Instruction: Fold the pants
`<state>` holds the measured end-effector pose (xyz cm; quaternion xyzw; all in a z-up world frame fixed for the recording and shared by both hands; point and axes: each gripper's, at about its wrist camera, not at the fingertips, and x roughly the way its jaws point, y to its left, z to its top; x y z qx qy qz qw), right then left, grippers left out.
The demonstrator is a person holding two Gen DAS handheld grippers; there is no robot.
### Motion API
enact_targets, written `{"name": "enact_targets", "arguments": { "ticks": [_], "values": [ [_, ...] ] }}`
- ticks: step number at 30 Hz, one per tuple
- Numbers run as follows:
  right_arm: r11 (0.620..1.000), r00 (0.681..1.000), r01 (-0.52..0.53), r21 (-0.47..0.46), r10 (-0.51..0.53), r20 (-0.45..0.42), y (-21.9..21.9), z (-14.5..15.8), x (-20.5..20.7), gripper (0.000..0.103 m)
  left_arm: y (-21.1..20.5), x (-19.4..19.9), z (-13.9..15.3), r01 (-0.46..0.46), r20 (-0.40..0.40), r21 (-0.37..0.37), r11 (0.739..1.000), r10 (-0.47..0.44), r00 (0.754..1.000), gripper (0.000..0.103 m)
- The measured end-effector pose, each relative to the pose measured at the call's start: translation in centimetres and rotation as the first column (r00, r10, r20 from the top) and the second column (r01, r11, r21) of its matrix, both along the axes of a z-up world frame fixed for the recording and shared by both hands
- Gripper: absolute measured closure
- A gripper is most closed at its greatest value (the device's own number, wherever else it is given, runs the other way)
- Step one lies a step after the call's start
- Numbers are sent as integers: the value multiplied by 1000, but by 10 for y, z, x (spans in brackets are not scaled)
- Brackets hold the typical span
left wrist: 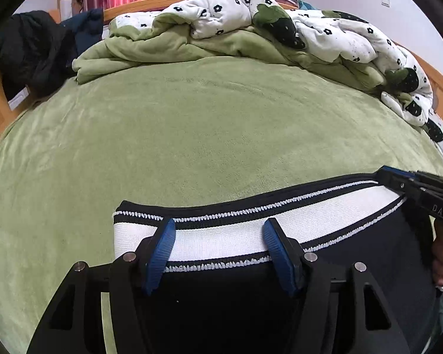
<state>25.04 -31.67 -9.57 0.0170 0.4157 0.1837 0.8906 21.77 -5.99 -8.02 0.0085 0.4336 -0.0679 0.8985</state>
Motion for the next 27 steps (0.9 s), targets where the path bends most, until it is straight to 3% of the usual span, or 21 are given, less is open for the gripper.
{"name": "enact_targets", "arguments": {
  "ticks": [3,7,9,14,16,20,23,27],
  "values": [
    [1000,1000,3,12,-3,2,-3,2,-3,91,9,-14,7,-1,-59,-40,999,-1,998,43],
    [997,998,7,-74,-3,60,2,19,-33,85,14,-58,14,40,-112,-9,999,-41,993,41],
    [996,998,2,-86,3,65,2,27,-54,79,22,-88,12,37,-170,-68,997,-48,984,42],
    [996,1000,17,-92,-16,11,-13,18,-131,76,34,-168,1,-12,-182,-69,998,0,983,41],
    [995,999,47,-93,-47,8,-22,15,-166,75,39,-197,-3,-42,-190,-55,998,31,981,35],
    [991,992,109,-74,-114,-63,-40,16,-211,74,50,-232,-6,-90,-299,-112,990,53,953,37],
    [986,981,169,7,-167,-102,-60,26,-241,74,47,-247,26,-117,-208,-89,989,96,973,37],
    [977,977,211,23,-210,-39,-62,65,-272,70,35,-274,77,-142,-48,-77,987,139,989,35]
  ]
}}
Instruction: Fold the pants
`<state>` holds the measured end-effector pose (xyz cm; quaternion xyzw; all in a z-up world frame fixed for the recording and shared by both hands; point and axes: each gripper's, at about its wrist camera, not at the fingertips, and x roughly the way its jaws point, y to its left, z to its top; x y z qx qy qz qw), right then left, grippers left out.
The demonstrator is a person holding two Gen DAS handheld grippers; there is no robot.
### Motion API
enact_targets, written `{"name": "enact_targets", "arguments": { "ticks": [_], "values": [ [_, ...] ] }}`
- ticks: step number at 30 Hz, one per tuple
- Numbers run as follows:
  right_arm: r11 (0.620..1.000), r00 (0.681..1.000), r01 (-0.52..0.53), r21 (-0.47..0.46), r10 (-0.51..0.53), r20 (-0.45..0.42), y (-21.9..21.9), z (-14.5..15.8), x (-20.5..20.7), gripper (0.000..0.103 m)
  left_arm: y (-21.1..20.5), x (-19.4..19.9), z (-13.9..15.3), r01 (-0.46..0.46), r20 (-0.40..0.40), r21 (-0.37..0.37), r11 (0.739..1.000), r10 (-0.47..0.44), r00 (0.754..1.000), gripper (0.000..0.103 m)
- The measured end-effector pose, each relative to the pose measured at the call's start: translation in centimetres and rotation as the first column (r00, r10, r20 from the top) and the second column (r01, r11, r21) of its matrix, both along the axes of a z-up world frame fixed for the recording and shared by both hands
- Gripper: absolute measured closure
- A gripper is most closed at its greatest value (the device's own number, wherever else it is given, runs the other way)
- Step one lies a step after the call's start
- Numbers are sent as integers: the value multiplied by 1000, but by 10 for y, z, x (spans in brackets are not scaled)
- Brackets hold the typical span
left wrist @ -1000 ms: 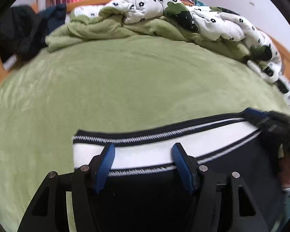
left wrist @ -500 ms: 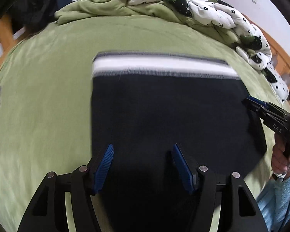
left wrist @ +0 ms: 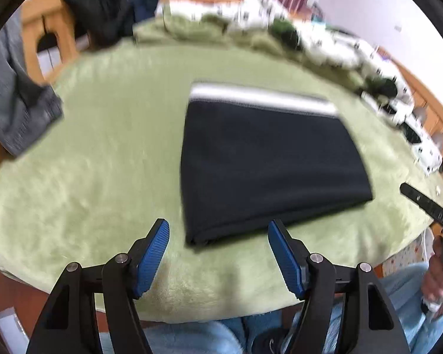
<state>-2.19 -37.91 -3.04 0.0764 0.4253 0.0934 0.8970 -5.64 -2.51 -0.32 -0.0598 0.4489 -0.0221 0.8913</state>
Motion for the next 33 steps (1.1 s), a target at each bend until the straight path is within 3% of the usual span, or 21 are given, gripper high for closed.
{"name": "enact_targets", "arguments": {
  "ticks": [1,4,6,7,9,11,16,19,25,33],
  "values": [
    [1000,1000,4,8,-4,19,3,13,-7,66,-4,-5,9,-8,28,17,1000,7,1000,35],
    [999,997,12,-32,-9,73,18,46,-23,65,-19,-25,33,-39,81,67,997,34,996,27],
    [994,995,21,-105,-11,97,32,64,-34,50,-27,-32,48,-26,107,71,997,18,994,23],
    [992,994,25,-126,-11,106,36,71,-37,35,-31,-37,53,-23,120,74,997,14,993,19],
    [993,989,24,-117,-7,145,43,81,-47,25,-39,-44,63,-25,160,105,994,8,987,13],
    [997,983,10,-82,5,181,47,91,-55,9,-44,-51,66,-40,188,135,990,14,982,13],
    [995,984,29,-98,-11,178,55,98,-63,8,-45,-63,65,-39,147,104,994,23,989,13],
    [994,982,33,-108,-12,189,56,103,-68,8,-49,-75,71,-40,170,83,996,25,985,13],
    [993,985,39,-116,-18,174,54,98,-75,8,-54,-75,67,-43,174,127,991,21,985,13],
    [994,983,50,-98,-31,181,45,97,-77,8,-51,-72,62,-45,165,95,994,29,986,13]
  ]
}}
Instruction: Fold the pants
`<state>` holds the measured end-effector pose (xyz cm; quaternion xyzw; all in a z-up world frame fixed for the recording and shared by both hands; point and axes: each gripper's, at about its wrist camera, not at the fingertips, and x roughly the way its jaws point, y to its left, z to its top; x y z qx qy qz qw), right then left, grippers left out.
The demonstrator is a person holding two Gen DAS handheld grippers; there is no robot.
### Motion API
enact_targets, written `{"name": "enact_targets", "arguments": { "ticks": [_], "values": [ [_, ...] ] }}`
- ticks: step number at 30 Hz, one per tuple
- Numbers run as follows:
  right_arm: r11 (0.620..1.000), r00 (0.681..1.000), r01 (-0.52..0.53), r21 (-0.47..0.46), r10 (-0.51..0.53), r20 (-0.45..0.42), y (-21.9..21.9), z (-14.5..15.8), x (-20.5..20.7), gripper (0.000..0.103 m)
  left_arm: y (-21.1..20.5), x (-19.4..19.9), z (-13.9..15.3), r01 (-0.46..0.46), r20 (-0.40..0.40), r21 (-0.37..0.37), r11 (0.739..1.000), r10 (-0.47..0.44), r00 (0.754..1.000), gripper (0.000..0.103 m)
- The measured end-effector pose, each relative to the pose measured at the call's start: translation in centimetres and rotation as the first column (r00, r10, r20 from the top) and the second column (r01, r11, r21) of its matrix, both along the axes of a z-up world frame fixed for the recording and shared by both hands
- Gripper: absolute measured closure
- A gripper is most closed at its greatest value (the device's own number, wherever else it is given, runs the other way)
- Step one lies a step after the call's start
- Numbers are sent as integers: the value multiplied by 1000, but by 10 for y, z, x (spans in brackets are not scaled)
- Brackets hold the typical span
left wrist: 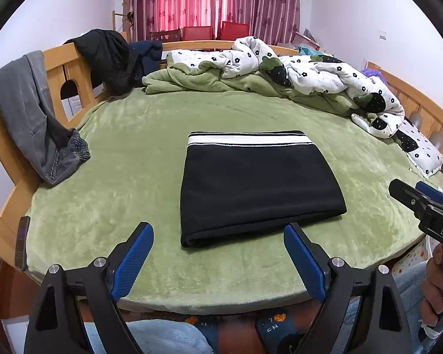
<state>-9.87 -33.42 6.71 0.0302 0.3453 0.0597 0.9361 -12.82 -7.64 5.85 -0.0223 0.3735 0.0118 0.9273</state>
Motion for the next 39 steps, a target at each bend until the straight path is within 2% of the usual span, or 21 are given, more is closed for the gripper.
{"name": "enact_targets", "arguments": {
  "ticks": [7,14,21,39],
  "values": [
    [1000,1000,2,8,-2,-9,-3,-1,3,8,2,2,-4,-15,-3,2,1000,15,1000,13],
    [1000,1000,-8,-23,8,0,3,-4,1,8,0,1,-5,-29,1,8,1000,29,1000,13],
    [1000,1000,-13,-24,13,-4,3,-5,2,8,5,1,-7,-43,-6,-24,999,43,999,13],
    [1000,1000,-4,-17,4,-4,-2,-3,4,8,-2,0,-8,-26,-5,2,1000,26,1000,13]
  ]
}}
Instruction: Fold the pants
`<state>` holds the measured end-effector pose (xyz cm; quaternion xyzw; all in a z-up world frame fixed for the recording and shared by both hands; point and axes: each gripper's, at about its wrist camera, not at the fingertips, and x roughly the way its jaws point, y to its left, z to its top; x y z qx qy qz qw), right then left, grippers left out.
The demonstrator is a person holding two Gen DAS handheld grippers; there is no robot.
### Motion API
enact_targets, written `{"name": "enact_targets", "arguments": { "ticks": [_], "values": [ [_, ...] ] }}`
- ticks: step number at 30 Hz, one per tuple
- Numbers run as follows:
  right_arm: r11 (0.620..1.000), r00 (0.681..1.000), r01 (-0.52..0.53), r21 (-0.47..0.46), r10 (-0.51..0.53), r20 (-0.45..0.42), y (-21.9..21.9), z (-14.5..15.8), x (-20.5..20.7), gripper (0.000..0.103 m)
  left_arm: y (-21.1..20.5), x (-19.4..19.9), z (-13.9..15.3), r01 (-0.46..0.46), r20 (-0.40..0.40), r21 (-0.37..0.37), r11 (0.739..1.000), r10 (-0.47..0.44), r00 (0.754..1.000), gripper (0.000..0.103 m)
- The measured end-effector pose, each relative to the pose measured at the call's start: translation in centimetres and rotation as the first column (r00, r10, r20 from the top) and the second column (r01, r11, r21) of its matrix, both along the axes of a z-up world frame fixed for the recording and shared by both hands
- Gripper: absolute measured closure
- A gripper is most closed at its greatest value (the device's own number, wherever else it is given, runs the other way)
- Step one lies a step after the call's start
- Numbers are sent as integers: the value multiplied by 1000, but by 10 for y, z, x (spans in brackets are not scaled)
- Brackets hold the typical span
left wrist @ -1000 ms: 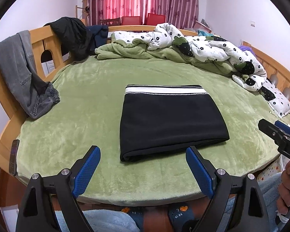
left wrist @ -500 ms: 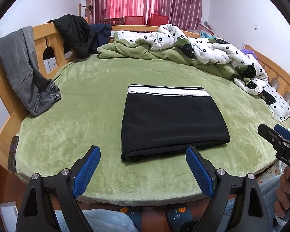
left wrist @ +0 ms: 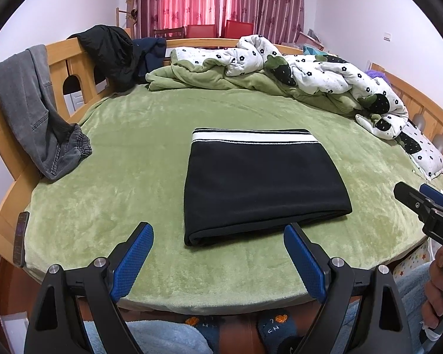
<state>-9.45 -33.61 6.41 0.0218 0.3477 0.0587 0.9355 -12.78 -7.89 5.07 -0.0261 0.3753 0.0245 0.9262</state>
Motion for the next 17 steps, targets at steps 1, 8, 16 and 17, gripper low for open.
{"name": "enact_targets", "arguments": {
  "ticks": [1,8,16,17],
  "values": [
    [1000,1000,0,2,0,1,0,0,0,8,-1,0,0,-1,0,0,1000,1,1000,13],
    [1000,1000,4,-2,-4,2,0,0,0,8,1,0,0,2,1,-3,1000,-2,1000,13],
    [1000,1000,4,-1,-4,3,-1,0,0,8,-1,1,0,4,-4,-8,1000,-4,1000,13],
    [1000,1000,2,-1,-2,3,-1,0,0,8,-3,0,-1,8,-4,-6,1000,-8,1000,13]
  ]
}}
